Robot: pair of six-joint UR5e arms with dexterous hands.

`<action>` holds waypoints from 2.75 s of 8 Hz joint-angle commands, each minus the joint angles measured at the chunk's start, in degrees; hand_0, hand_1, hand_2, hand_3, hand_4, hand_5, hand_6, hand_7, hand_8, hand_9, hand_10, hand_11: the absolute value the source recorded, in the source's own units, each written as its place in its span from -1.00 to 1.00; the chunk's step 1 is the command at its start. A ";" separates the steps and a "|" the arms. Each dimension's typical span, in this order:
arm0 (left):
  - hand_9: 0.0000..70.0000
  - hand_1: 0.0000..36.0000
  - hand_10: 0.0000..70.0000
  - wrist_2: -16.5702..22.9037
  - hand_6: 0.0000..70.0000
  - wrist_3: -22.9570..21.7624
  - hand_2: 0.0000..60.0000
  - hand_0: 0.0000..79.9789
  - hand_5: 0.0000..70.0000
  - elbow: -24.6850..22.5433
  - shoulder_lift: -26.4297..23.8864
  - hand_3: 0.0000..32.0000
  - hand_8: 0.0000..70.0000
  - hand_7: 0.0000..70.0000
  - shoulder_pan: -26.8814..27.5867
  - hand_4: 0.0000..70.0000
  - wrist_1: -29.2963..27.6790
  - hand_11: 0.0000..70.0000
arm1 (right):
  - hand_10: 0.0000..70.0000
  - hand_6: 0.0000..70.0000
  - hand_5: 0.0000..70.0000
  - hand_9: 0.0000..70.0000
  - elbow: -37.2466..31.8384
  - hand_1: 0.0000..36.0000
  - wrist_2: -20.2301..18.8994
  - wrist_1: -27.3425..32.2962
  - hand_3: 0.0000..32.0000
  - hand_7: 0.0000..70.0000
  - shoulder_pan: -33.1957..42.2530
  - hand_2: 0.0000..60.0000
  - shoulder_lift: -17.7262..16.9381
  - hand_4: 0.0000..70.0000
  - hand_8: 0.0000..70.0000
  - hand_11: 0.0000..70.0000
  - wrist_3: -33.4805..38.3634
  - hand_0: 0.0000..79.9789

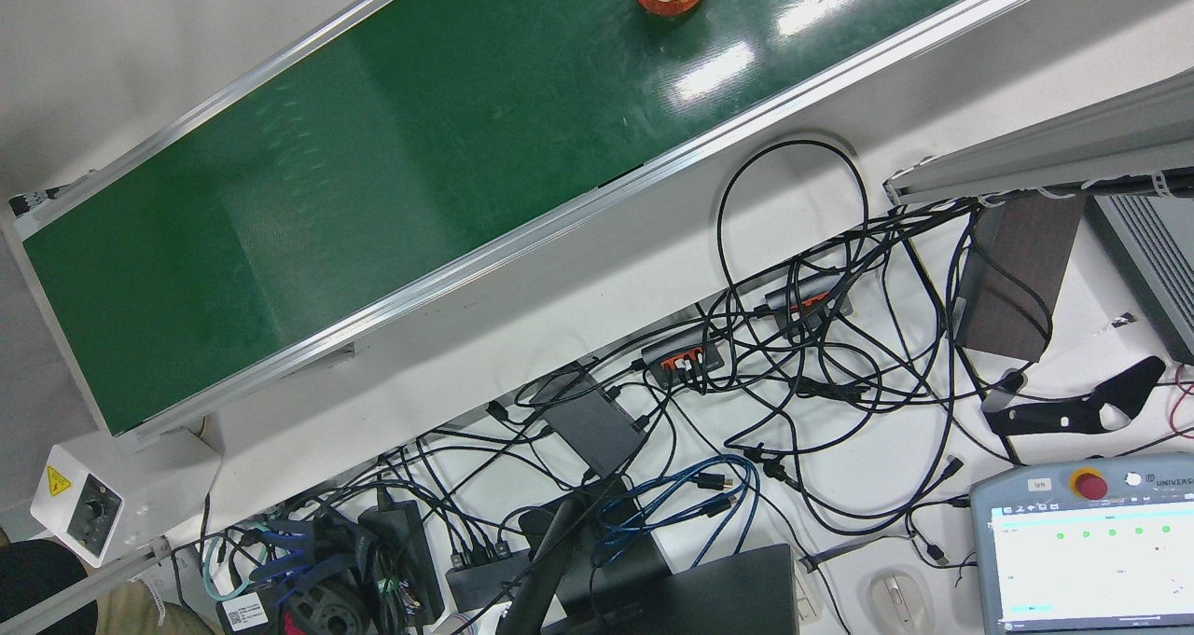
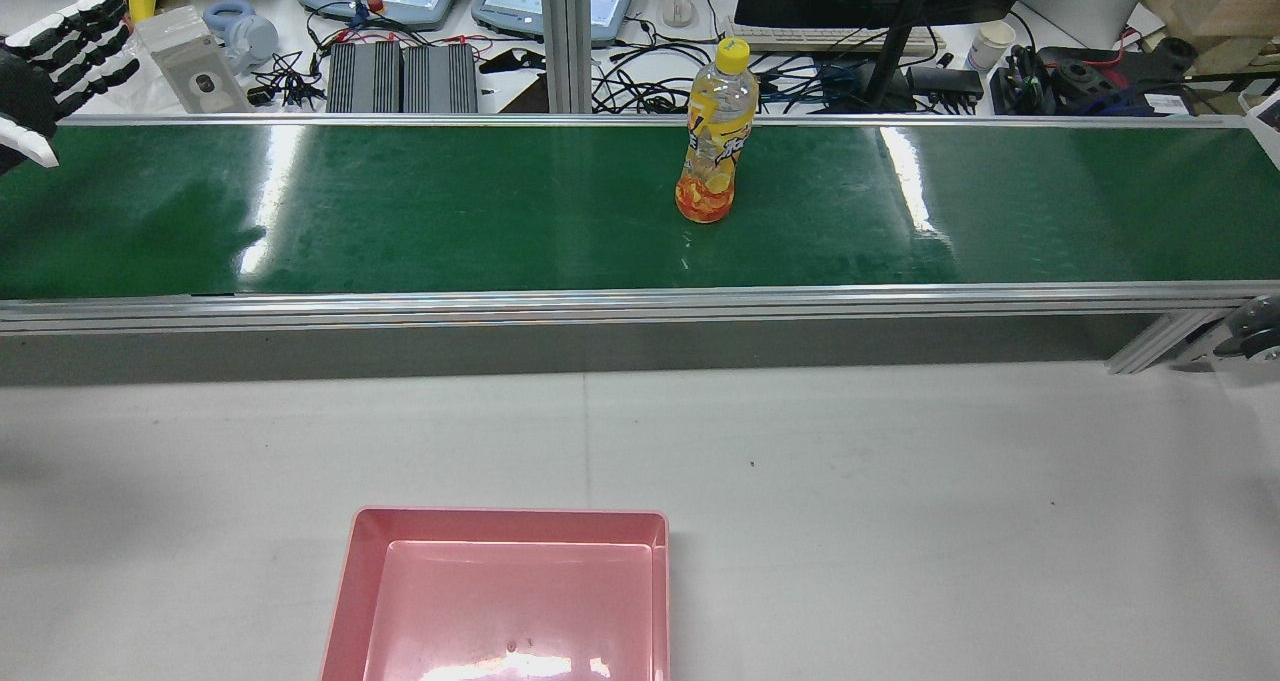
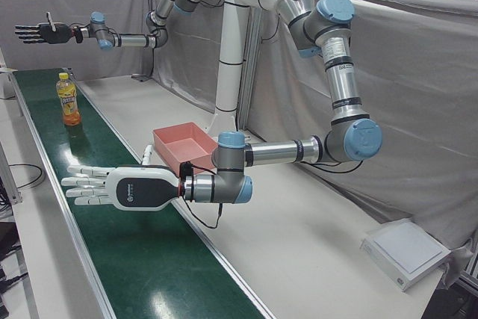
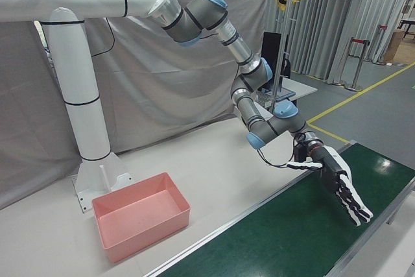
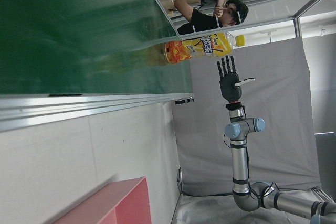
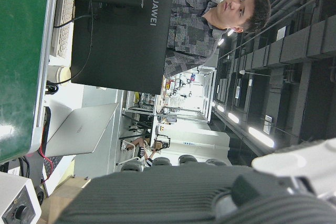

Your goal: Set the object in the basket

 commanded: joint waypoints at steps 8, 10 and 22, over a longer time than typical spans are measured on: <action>-1.00 -0.54 -0.88 0.00 -1.00 0.09 -1.00 0.39 -0.80 0.18 0.09 -0.86 -1.00 -1.00 0.09 -0.79 -0.02 -0.78 | -1.00 -1.00 -1.00 -1.00 0.00 -1.00 0.00 0.04 -1.00 -1.00 0.00 -1.00 0.00 -1.00 -1.00 -1.00 -0.04 -1.00; -1.00 -0.56 -0.89 0.00 -1.00 0.09 -1.00 0.38 -0.80 0.18 0.09 -0.84 -1.00 -1.00 0.09 -0.80 -0.02 -0.79 | -1.00 -1.00 -1.00 -1.00 0.00 -1.00 0.00 -0.05 -1.00 -1.00 0.00 -1.00 0.00 -1.00 -1.00 -1.00 -0.04 -1.00; -1.00 -0.58 -0.88 -1.85 -1.00 -1.41 -1.00 0.39 -0.80 1.06 0.27 -0.86 -1.00 -1.00 2.64 -0.80 -0.73 -0.78 | -1.00 -1.00 -1.00 -1.00 -0.26 -1.00 0.00 0.04 -1.00 -1.00 0.00 -1.00 0.00 -1.00 -1.00 -1.00 -0.04 -1.00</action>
